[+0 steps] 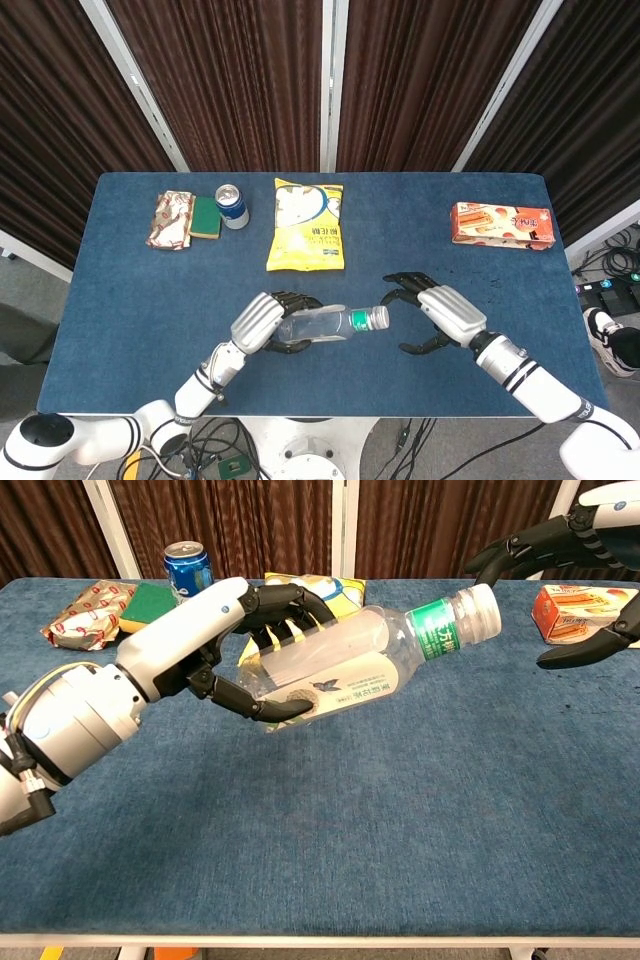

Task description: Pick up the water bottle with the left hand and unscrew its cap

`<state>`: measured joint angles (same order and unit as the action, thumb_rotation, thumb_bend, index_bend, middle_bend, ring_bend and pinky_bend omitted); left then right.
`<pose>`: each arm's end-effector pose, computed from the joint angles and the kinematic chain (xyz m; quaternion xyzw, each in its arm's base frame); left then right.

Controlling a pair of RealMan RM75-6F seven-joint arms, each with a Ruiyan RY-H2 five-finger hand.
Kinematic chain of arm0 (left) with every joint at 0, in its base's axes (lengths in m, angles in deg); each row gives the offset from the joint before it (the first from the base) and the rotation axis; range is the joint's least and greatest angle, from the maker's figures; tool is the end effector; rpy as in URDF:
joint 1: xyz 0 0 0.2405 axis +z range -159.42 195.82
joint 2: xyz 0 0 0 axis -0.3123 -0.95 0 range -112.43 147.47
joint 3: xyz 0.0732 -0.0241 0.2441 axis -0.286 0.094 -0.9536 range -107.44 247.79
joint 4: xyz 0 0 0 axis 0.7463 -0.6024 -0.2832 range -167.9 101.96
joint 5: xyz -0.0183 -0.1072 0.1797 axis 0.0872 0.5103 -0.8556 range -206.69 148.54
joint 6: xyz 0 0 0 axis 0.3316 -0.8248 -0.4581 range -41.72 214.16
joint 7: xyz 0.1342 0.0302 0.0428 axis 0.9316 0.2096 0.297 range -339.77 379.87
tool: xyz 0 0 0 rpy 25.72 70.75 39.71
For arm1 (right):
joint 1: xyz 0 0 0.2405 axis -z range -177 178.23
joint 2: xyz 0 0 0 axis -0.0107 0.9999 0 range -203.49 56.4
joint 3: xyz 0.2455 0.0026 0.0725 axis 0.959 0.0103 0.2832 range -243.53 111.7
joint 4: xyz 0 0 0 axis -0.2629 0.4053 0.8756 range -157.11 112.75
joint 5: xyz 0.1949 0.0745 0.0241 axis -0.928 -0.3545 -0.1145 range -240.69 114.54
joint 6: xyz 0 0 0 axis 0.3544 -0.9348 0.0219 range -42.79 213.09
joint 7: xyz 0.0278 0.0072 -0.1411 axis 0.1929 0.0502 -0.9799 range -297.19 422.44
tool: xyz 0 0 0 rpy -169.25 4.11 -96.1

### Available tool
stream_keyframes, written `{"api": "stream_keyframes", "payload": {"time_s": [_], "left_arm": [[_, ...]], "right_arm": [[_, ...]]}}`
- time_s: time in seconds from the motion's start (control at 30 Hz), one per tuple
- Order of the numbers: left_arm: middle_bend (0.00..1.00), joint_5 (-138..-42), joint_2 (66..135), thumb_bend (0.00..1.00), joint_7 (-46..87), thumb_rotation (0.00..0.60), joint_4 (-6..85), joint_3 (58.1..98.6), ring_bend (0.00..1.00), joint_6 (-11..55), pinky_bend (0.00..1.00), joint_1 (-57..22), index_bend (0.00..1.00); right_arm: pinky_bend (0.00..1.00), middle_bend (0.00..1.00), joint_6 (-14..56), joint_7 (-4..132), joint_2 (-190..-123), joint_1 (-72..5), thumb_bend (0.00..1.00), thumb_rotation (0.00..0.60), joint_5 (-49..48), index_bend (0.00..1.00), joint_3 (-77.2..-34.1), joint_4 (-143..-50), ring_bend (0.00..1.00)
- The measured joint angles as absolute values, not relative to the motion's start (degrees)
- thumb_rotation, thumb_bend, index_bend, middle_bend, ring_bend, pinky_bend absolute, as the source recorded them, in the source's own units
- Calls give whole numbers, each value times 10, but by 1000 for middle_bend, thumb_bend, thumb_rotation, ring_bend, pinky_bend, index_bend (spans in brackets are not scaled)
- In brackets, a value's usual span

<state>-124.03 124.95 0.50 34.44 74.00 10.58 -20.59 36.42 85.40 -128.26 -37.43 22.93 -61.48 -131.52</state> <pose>-0.1039 0.2813 -0.0727 -0.6590 -0.4024 -0.6064 0.1897 -0.1519 -0.2840 0.1047 0.7287 -0.5044 0.3964 0.2396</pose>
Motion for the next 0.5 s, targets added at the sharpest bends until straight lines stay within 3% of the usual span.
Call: {"api": "stream_keyframes", "payload": {"time_s": [0.5], "left_arm": [[488,-1238,1251,350,6,600,342,739,448,108,512,-206,483]], "right_arm": [[0,61,355,852,-1277,-372,101,600,241,272,-616,-1325,0]]}}
